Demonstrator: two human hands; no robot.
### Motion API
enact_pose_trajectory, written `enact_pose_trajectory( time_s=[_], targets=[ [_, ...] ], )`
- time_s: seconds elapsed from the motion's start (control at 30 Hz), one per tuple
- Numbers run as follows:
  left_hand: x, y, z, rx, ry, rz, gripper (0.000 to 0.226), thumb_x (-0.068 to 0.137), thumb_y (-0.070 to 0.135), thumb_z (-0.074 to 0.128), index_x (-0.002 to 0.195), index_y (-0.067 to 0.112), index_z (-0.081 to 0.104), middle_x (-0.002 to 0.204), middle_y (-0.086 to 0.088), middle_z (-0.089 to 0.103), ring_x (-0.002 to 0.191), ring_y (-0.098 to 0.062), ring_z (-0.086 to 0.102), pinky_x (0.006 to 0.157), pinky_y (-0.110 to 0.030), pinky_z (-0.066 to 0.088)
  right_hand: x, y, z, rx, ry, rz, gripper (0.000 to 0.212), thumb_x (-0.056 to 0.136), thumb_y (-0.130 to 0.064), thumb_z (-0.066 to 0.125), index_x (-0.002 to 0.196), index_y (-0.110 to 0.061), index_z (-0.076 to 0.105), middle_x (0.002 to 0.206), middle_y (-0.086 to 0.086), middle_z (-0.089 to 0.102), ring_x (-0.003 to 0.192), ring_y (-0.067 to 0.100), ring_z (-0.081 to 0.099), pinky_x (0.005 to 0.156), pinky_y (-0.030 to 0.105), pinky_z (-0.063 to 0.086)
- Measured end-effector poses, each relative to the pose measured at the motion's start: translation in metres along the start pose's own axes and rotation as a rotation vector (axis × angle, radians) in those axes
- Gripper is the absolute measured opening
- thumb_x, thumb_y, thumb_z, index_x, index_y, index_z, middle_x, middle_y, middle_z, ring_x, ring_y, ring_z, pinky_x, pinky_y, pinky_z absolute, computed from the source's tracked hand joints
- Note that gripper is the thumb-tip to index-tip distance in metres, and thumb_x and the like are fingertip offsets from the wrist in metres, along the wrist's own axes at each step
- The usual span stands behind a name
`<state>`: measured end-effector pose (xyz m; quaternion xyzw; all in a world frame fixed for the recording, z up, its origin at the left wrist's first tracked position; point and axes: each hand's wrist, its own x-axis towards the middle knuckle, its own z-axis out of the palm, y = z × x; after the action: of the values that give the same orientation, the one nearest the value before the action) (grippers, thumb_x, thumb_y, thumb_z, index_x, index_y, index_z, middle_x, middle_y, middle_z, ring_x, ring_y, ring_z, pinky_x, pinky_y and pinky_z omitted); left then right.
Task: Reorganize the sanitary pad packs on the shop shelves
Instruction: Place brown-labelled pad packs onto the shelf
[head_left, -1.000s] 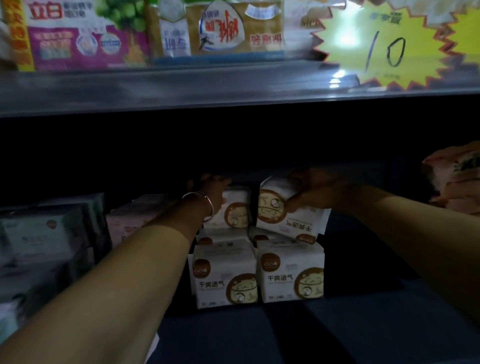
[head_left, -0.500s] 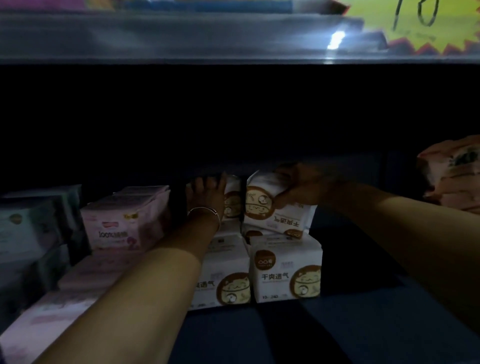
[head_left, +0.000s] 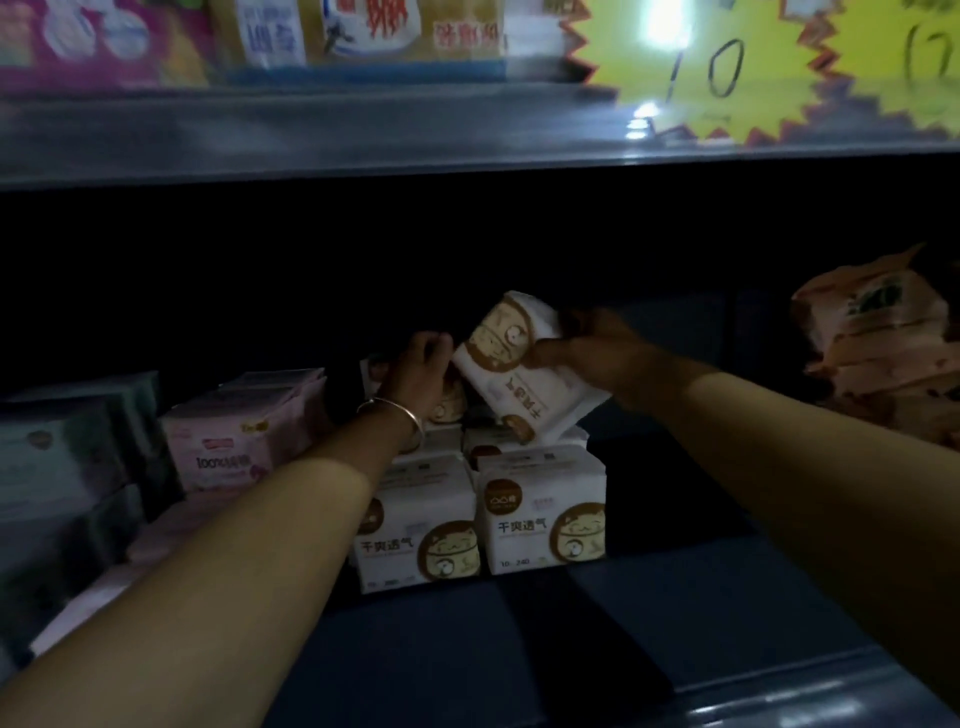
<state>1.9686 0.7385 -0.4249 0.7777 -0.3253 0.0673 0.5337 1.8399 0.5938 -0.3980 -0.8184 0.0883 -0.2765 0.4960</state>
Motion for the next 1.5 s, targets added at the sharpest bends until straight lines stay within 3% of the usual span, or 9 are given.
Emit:
enact_pose_trajectory(
  time_s=[0.1,0.27,0.47,0.67,0.83,0.97,1.13,1.33,1.5],
  targets=[
    [-0.022,0.015,-0.002,-0.359,-0.19,-0.177,0.052,0.082,0.063,0.049,0.109,0.019,0.061,0.108,-0.007,0.066,0.103,-0.025,0.062,0.096,-0.045,0.048,-0.005,0.006,0.004,0.326,0.018,0.091,0.037,0.076,-0.014,0.076,0.109,-0.011,0.059,0.111,0.009,0.064,0.099,0.026,0.064,0.082,0.038,0.054],
    [-0.052,0.027,-0.001,-0.338,-0.513,-0.263,0.045,0.078,0.028,0.07,0.121,0.025,0.056,0.116,-0.004,0.067,0.104,-0.026,0.063,0.088,-0.046,0.053,-0.013,0.014,0.013,0.637,-0.024,0.146,0.066,0.078,-0.015,0.073,0.135,-0.01,0.04,0.123,0.016,0.06,0.1,0.03,0.065,0.058,0.035,0.058],
    [-0.043,0.034,-0.02,-0.221,-0.268,-0.036,0.077,0.075,-0.009,0.069,0.138,0.023,0.038,0.115,-0.004,0.056,0.1,-0.023,0.057,0.077,-0.04,0.054,-0.021,0.024,-0.005,0.412,-0.097,0.067,0.096,0.075,0.001,0.073,0.146,-0.034,0.02,0.13,0.005,0.053,0.106,0.029,0.061,0.07,0.041,0.058],
    [-0.032,0.039,-0.027,-0.086,-0.295,0.088,0.078,0.073,-0.016,0.067,0.138,0.018,0.042,0.116,-0.007,0.055,0.108,-0.026,0.056,0.08,-0.033,0.056,-0.018,0.019,-0.009,0.071,-0.207,-0.042,0.076,0.074,-0.007,0.076,0.137,-0.029,0.039,0.118,0.002,0.062,0.106,0.024,0.062,0.081,0.042,0.057],
    [-0.016,0.03,-0.012,-0.098,-0.282,0.114,0.081,0.074,-0.022,0.06,0.141,0.018,0.038,0.138,-0.017,0.046,0.123,-0.036,0.049,0.097,-0.048,0.047,0.0,0.027,-0.006,0.149,-0.144,-0.035,0.097,0.074,0.005,0.072,0.148,-0.03,0.019,0.126,0.008,0.054,0.115,0.025,0.054,0.093,0.047,0.05],
    [-0.004,0.027,0.003,-0.119,-0.162,0.133,0.086,0.076,-0.021,0.058,0.146,0.016,0.026,0.144,-0.013,0.039,0.126,-0.032,0.047,0.097,-0.038,0.045,0.012,0.041,-0.001,0.221,-0.04,-0.048,0.073,0.073,0.005,0.073,0.131,-0.024,0.039,0.123,0.015,0.056,0.112,0.032,0.057,0.085,0.052,0.053],
    [0.005,0.015,0.02,-0.151,-0.043,0.083,0.069,0.082,-0.02,0.052,0.143,-0.002,0.026,0.143,-0.022,0.038,0.128,-0.036,0.042,0.094,-0.031,0.04,0.031,0.06,0.007,0.28,0.079,-0.038,0.065,0.075,0.002,0.073,0.125,-0.023,0.04,0.12,0.016,0.055,0.109,0.033,0.058,0.079,0.047,0.055],
    [0.007,-0.024,0.015,0.38,-0.04,-0.023,0.037,0.086,-0.007,0.052,0.122,0.0,0.055,0.122,-0.02,0.059,0.112,-0.033,0.057,0.094,-0.034,0.044,0.045,0.075,0.021,0.107,0.047,0.11,0.067,0.083,0.001,0.062,0.138,-0.029,0.037,0.126,0.014,0.052,0.114,0.031,0.054,0.086,0.041,0.052],
    [0.013,-0.042,0.019,0.399,-0.07,-0.02,0.036,0.084,-0.011,0.051,0.12,-0.005,0.055,0.123,-0.022,0.056,0.117,-0.035,0.052,0.096,-0.033,0.042,0.052,0.07,0.04,-0.014,0.042,0.1,0.084,0.091,-0.003,0.055,0.151,-0.03,0.005,0.142,0.017,0.042,0.126,0.033,0.046,0.097,0.038,0.043]
  ],
)
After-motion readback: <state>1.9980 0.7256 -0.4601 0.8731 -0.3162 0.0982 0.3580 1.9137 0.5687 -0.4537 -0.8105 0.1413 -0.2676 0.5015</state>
